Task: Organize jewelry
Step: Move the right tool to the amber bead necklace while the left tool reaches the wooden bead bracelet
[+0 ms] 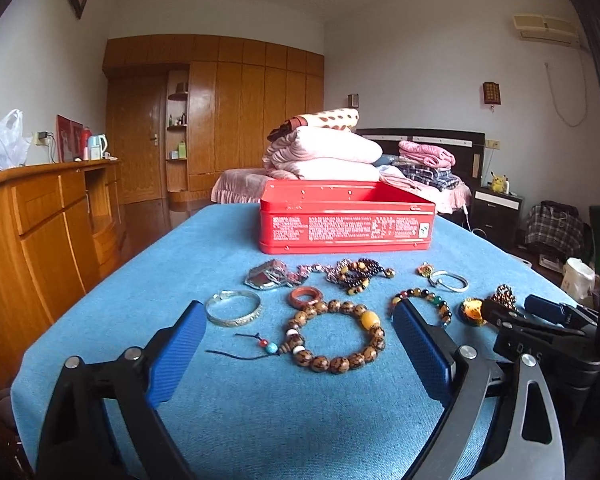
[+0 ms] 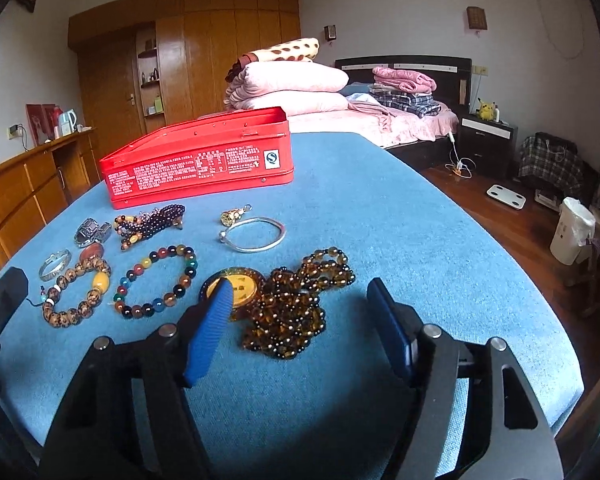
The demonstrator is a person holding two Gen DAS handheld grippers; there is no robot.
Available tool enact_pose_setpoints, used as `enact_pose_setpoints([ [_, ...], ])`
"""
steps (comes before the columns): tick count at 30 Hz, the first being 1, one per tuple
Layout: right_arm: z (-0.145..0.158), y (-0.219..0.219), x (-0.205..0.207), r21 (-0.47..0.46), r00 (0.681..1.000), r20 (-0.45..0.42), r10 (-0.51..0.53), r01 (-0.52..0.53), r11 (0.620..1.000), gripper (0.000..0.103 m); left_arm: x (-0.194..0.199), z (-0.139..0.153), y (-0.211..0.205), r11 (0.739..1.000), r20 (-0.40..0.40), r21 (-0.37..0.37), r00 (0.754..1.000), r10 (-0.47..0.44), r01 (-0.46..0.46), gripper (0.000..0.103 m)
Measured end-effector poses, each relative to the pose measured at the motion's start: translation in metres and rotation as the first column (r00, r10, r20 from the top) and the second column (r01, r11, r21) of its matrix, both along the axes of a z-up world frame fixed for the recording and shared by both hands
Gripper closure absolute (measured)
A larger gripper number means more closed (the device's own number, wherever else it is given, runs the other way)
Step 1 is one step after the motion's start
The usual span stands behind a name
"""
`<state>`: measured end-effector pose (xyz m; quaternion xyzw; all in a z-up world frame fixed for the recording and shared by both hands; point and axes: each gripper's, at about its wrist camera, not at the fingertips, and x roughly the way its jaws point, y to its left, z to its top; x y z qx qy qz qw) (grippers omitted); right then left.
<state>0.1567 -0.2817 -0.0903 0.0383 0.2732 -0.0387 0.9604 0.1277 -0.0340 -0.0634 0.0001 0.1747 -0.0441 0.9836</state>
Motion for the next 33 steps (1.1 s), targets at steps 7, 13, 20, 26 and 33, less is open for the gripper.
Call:
enact_pose_setpoints([
  [7,0.003,0.005,0.004,0.009,0.998,-0.005,0.064,-0.064,0.998,0.061,0.003,-0.007,0.002,1.000,-0.039,-0.005,0.999,-0.007,0.007,0.015],
  [13,0.003,0.008,0.002,-0.016,0.996,-0.007,0.084,-0.084,0.996,0.080,0.002,-0.010,-0.002,1.000,-0.045,-0.002,0.999,-0.011,0.011,0.017],
  [20,0.006,0.000,-0.001,-0.019,0.998,0.005,0.061,-0.061,0.998,0.082,0.005,-0.009,-0.018,0.999,-0.045,0.007,0.998,-0.037,0.038,0.028],
  [26,0.005,-0.007,-0.003,-0.003,0.998,0.008,0.058,-0.058,0.998,0.082,0.009,-0.009,-0.039,0.996,-0.047,0.040,0.996,-0.074,0.075,0.044],
  [33,0.005,-0.015,-0.004,0.023,0.998,0.005,0.057,-0.057,0.998,0.082,0.023,-0.012,-0.055,0.992,-0.078,0.070,0.992,-0.104,0.109,0.067],
])
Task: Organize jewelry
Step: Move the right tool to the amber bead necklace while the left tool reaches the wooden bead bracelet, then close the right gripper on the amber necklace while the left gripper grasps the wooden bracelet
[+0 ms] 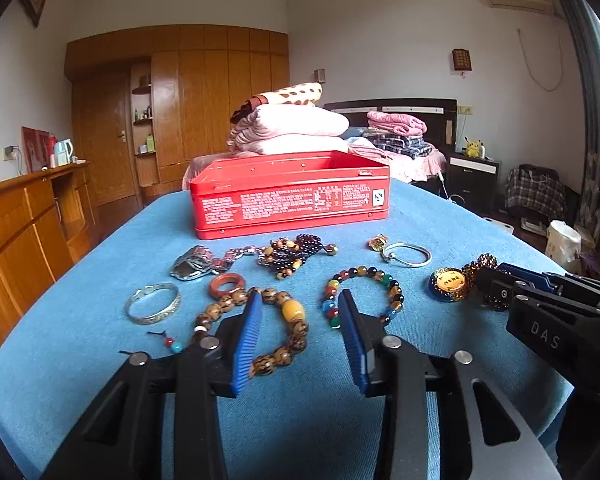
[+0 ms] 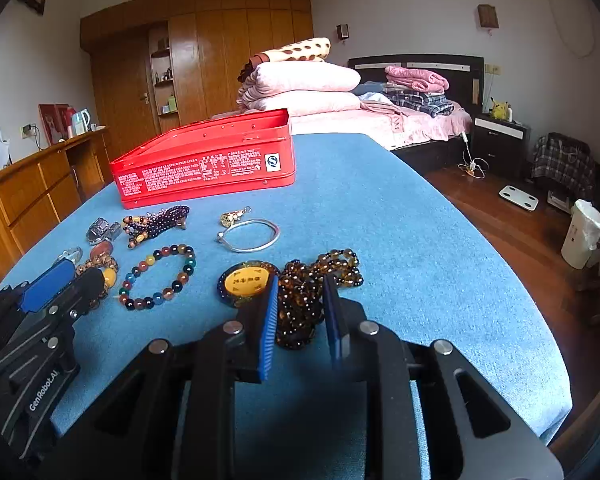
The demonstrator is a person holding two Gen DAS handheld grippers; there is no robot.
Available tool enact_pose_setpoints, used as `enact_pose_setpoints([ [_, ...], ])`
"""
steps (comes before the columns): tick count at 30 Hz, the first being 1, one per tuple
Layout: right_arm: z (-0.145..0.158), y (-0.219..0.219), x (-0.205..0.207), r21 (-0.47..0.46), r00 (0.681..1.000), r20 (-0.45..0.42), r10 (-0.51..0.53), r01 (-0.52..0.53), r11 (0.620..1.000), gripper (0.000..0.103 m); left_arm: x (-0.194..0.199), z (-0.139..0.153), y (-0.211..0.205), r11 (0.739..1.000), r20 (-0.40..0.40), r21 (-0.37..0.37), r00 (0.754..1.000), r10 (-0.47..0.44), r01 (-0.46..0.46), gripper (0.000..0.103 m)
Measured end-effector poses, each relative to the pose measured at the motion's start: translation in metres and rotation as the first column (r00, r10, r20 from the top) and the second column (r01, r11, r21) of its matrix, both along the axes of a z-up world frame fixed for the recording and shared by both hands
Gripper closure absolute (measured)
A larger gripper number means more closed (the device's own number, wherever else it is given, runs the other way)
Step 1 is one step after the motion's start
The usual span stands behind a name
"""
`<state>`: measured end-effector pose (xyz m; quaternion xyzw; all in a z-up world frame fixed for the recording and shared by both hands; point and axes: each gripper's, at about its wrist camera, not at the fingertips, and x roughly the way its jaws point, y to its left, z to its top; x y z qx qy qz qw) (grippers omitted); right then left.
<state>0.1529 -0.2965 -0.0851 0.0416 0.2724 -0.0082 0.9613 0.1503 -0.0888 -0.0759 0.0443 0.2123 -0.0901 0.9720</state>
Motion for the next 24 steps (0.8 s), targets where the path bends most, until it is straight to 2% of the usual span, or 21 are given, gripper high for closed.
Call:
enact_pose_setpoints([
  [2,0.000,0.000,0.000,0.004,1.000,-0.002,0.002,-0.002,1.000,0.082,0.007,-0.004,-0.001,1.000,-0.031,-0.008,0.999,-0.006,0.005,0.072],
  [5,0.000,-0.001,-0.001,0.006,1.000,-0.004,0.006,-0.006,1.000,0.082,0.013,-0.009,0.003,1.000,-0.078,-0.022,0.997,0.005,-0.007,0.072],
  [8,0.000,-0.001,0.000,0.006,1.000,-0.006,0.005,-0.005,1.000,0.082,0.014,-0.010,0.002,1.000,-0.087,-0.016,0.996,0.010,-0.011,0.075],
  [10,-0.001,-0.002,-0.001,0.008,1.000,-0.007,0.005,-0.005,1.000,0.082,0.014,-0.012,0.007,0.999,-0.089,-0.036,0.996,0.025,-0.028,0.082],
  [13,-0.002,-0.001,0.002,0.000,1.000,-0.014,0.003,-0.003,1.000,0.079,0.016,-0.012,0.012,0.997,-0.100,-0.073,0.995,0.021,-0.028,0.084],
  [16,-0.004,-0.002,0.004,0.010,1.000,-0.021,-0.005,0.006,1.000,0.077,0.014,-0.013,0.005,0.999,-0.093,-0.028,0.995,0.023,-0.026,0.084],
  [21,-0.006,-0.001,0.006,-0.003,1.000,-0.018,-0.013,0.013,1.000,0.076,0.013,-0.014,0.001,1.000,-0.097,-0.020,0.995,0.020,-0.022,0.084],
  [24,-0.006,0.001,0.007,-0.017,1.000,-0.015,-0.018,0.018,1.000,0.077,0.014,-0.014,0.001,0.999,-0.095,-0.016,0.995,0.038,-0.040,0.088],
])
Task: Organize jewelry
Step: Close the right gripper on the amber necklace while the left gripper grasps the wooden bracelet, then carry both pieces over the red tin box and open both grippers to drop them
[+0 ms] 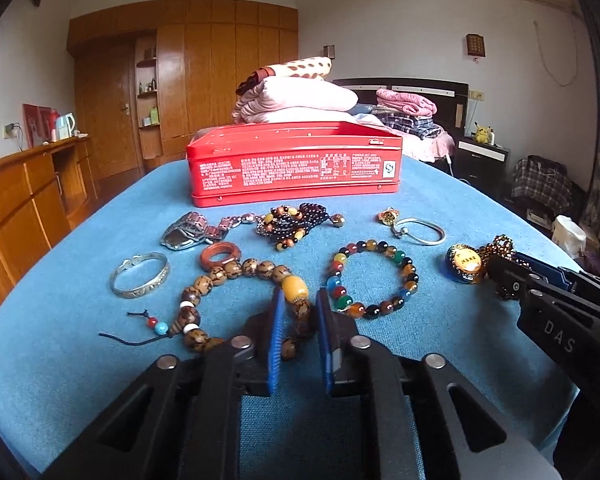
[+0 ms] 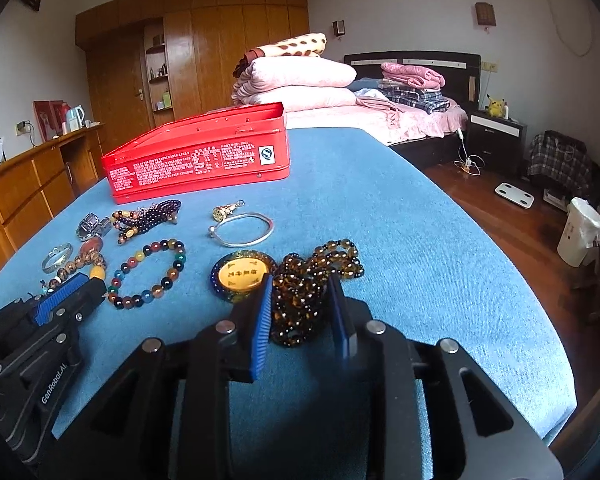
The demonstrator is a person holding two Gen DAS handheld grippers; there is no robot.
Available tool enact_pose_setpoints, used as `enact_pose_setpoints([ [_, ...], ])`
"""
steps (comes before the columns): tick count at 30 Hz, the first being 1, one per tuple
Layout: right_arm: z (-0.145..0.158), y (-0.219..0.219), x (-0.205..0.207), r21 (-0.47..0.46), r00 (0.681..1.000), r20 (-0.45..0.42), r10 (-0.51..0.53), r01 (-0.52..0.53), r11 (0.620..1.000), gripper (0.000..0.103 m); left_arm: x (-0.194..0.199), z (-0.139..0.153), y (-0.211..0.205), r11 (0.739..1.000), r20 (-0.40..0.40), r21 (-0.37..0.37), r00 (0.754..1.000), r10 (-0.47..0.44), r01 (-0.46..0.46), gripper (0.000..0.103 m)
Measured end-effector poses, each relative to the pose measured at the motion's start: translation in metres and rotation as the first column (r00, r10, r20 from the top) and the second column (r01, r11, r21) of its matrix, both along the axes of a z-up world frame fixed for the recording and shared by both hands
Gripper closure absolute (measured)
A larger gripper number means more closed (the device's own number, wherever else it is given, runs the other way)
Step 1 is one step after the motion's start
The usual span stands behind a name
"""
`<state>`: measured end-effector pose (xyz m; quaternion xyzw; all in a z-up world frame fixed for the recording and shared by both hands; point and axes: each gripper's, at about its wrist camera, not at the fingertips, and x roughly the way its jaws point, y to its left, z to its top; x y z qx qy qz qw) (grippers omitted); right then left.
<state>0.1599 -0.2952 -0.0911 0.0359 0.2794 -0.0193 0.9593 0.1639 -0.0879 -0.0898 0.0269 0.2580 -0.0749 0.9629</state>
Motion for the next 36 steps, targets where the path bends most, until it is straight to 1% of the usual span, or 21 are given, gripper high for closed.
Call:
enact_pose_setpoints([
  [1,0.001,0.000,0.001,-0.004,1.000,0.000,0.002,-0.002,1.000,0.079,0.000,0.000,0.000,1.000,0.001,-0.004,1.000,0.003,-0.003,0.089],
  [2,0.001,0.000,0.001,-0.006,1.000,0.001,0.005,-0.005,1.000,0.080,-0.001,0.000,0.000,1.000,0.006,-0.003,1.000,0.010,-0.010,0.092],
  [3,0.001,0.000,0.000,-0.008,1.000,0.003,0.006,-0.006,1.000,0.081,-0.001,0.000,0.000,1.000,0.010,-0.003,1.000,0.015,-0.015,0.092],
  [6,0.002,-0.003,-0.003,0.018,1.000,0.014,0.017,-0.017,1.000,0.082,-0.002,0.002,0.005,0.999,0.014,-0.038,1.000,0.013,-0.013,0.092],
  [9,0.006,-0.006,-0.008,0.033,0.999,0.039,0.021,-0.022,0.999,0.083,-0.005,0.006,0.008,0.998,0.024,-0.058,1.000,0.011,-0.009,0.092],
  [14,0.024,-0.008,-0.017,0.058,0.992,0.119,0.048,-0.055,0.997,0.083,-0.012,0.026,0.016,0.996,0.094,-0.085,0.995,0.014,-0.006,0.092],
  [19,0.040,-0.006,-0.011,0.060,0.986,0.152,0.066,-0.076,0.995,0.083,0.000,0.047,0.017,0.995,0.131,-0.096,0.991,0.019,-0.006,0.092],
  [24,0.064,-0.005,0.008,0.052,0.978,0.198,0.069,-0.081,0.995,0.083,0.021,0.072,0.021,0.992,0.158,-0.124,0.987,0.022,-0.002,0.092],
  [28,0.089,-0.002,0.032,0.053,0.967,0.237,0.093,-0.109,0.993,0.083,0.046,0.098,0.025,0.987,0.183,-0.161,0.983,0.022,0.008,0.092],
  [31,0.108,0.003,0.059,0.064,0.958,0.260,0.122,-0.144,0.988,0.083,0.067,0.119,0.025,0.984,0.216,-0.178,0.976,0.021,0.018,0.092],
  [33,0.118,0.006,0.081,0.073,0.955,0.262,0.138,-0.163,0.984,0.083,0.082,0.128,0.025,0.984,0.233,-0.179,0.972,0.031,0.011,0.092],
  [36,0.125,0.010,0.113,0.077,0.957,0.255,0.140,-0.164,0.983,0.083,0.112,0.133,0.025,0.984,0.228,-0.179,0.973,0.031,0.010,0.092],
])
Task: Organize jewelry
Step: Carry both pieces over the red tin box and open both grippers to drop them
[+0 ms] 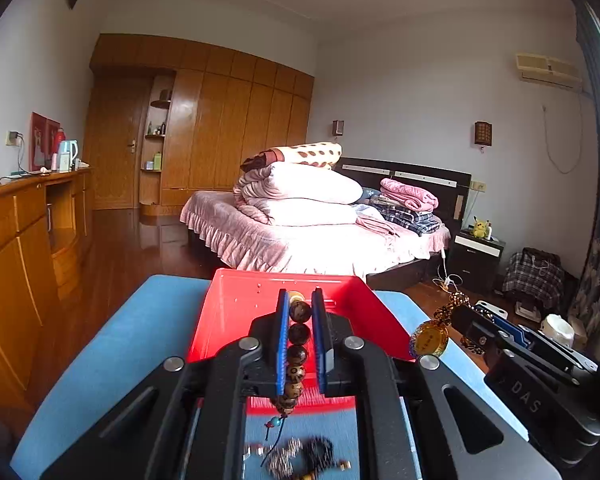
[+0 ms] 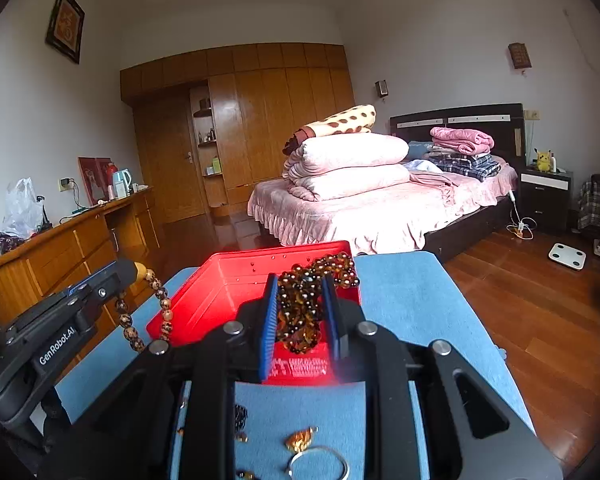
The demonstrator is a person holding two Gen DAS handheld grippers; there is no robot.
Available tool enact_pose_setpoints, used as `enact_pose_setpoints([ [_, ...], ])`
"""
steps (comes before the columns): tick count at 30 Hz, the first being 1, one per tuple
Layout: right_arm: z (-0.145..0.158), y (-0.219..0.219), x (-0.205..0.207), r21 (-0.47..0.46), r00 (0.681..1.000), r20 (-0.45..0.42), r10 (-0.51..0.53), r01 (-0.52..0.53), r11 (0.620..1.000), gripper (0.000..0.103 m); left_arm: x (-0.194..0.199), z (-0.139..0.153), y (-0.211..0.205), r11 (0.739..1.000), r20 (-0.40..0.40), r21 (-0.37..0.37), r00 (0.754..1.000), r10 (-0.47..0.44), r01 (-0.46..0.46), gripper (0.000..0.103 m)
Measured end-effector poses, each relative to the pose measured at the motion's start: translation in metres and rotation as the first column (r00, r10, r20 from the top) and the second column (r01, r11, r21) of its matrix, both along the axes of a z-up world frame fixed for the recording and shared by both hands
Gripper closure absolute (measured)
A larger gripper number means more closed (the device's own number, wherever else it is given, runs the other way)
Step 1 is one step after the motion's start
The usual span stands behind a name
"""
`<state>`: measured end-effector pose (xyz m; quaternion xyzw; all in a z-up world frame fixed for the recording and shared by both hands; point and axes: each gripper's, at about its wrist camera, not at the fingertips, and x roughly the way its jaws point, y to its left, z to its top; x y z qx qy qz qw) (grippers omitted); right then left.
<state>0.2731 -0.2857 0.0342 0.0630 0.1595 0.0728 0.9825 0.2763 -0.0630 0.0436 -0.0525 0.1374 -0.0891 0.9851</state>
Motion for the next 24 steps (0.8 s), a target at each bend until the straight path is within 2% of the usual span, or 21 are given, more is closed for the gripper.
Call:
enact_pose_setpoints([
  [5,-0.008,0.006,0.050,0.005,0.998,-0.061,-0.004,0.004,1.000,0.083,0.049,-0.010,-0.005,0.999,-0.034,0.018,0.999,0.027,-0.026,0.092],
  [7,-0.016,0.008,0.063,0.001,0.996,-0.092,0.003,-0.003,1.000,0.082,0.065,-0.018,-0.006,0.999,-0.078,0.020,0.997,0.026,-0.025,0.092],
  [9,-0.022,0.010,0.070,-0.010,0.994,-0.111,-0.001,0.000,1.000,0.079,0.072,-0.023,-0.006,1.000,-0.120,0.009,0.993,0.012,-0.011,0.092],
  [10,-0.023,0.009,0.071,-0.006,0.994,-0.113,-0.005,0.004,1.000,0.079,0.071,-0.024,-0.006,1.000,-0.122,0.004,0.992,0.011,-0.010,0.088],
  [11,-0.023,0.008,0.070,0.013,0.993,-0.115,0.000,0.002,1.000,0.078,0.070,-0.024,-0.005,1.000,-0.121,0.004,0.993,0.015,-0.014,0.075],
  [13,-0.021,0.005,0.065,0.037,0.994,-0.106,0.011,-0.007,0.999,0.078,0.062,-0.021,-0.002,1.000,-0.097,-0.008,0.995,0.018,-0.019,0.066],
  [16,-0.016,0.002,0.050,0.036,0.996,-0.085,0.004,-0.001,0.999,0.078,0.050,-0.014,0.001,1.000,-0.073,-0.005,0.997,0.012,-0.013,0.066],
  [19,-0.014,-0.005,0.034,0.049,0.997,-0.077,-0.001,0.005,0.999,0.078,0.033,-0.011,0.007,0.999,-0.060,0.032,0.998,0.030,-0.028,0.066],
  [24,-0.019,-0.005,-0.011,0.056,0.997,-0.075,-0.008,0.012,0.998,0.078,-0.015,-0.019,0.031,0.993,-0.055,0.055,0.993,0.103,-0.100,0.066],
])
